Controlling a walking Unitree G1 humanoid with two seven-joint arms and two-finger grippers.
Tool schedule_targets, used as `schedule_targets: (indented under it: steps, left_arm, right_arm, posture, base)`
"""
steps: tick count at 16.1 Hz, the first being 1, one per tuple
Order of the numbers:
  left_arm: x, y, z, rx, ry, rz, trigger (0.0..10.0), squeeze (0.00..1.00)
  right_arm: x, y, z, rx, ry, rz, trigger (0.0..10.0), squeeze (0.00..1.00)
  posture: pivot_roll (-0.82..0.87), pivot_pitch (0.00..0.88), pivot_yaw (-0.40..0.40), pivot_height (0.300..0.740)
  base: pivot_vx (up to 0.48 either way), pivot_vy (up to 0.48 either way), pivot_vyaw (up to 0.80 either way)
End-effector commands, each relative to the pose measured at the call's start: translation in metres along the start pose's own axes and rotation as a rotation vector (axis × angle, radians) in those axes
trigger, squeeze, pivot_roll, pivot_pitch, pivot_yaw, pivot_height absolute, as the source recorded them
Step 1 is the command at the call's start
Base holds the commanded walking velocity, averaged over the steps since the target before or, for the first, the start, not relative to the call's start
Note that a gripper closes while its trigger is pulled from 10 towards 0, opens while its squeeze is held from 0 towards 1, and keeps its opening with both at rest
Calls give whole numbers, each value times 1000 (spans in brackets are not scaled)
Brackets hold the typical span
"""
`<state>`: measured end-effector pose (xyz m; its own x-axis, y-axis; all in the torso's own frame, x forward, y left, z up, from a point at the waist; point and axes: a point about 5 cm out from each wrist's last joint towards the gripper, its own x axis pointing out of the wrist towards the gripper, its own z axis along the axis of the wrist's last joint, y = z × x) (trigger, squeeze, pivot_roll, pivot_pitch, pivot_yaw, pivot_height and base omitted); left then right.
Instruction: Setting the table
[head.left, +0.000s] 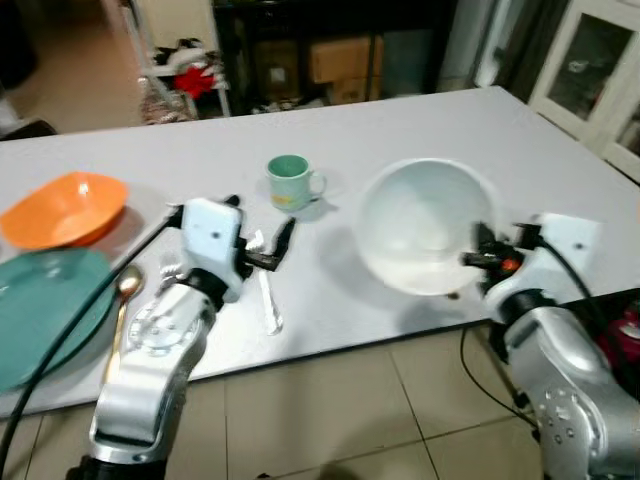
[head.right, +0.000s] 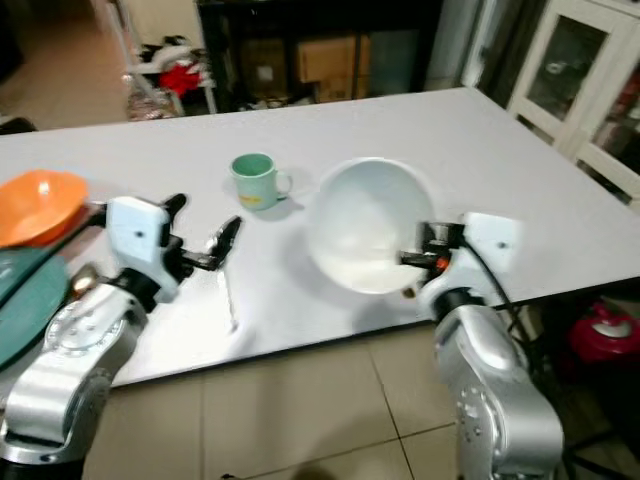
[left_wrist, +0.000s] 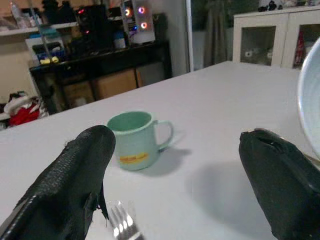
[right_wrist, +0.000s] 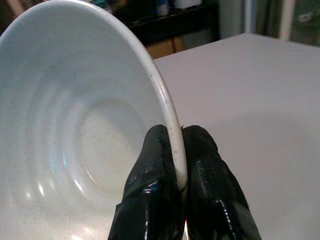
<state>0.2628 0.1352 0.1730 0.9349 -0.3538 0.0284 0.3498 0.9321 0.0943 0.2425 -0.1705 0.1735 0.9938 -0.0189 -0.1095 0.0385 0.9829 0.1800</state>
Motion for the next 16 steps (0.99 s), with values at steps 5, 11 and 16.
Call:
schedule_targets:
  steps: [5, 11, 16]
  left_arm:
    - [0, -6, 2, -1, -10, -22, 10000, 0]
    - [-1, -7, 1, -1, -11, -23, 10000, 0]
    - [-1, -6, 2, 2, -11, -18, 10000, 0]
  right_arm:
    - [-3, -7, 7, -10, -35, -26, 10000, 0]
    - [-3, -7, 7, -11, -35, -26, 10000, 0]
    - [-1, -7, 8, -10, -36, -24, 10000, 0]
  posture:
    - [-12, 0, 44, 740]
    - [-14, 0, 43, 740]
    - [-9, 0, 41, 740]
  base:
    - [327, 0, 0]
    - [328, 0, 0]
    - [328, 0, 0]
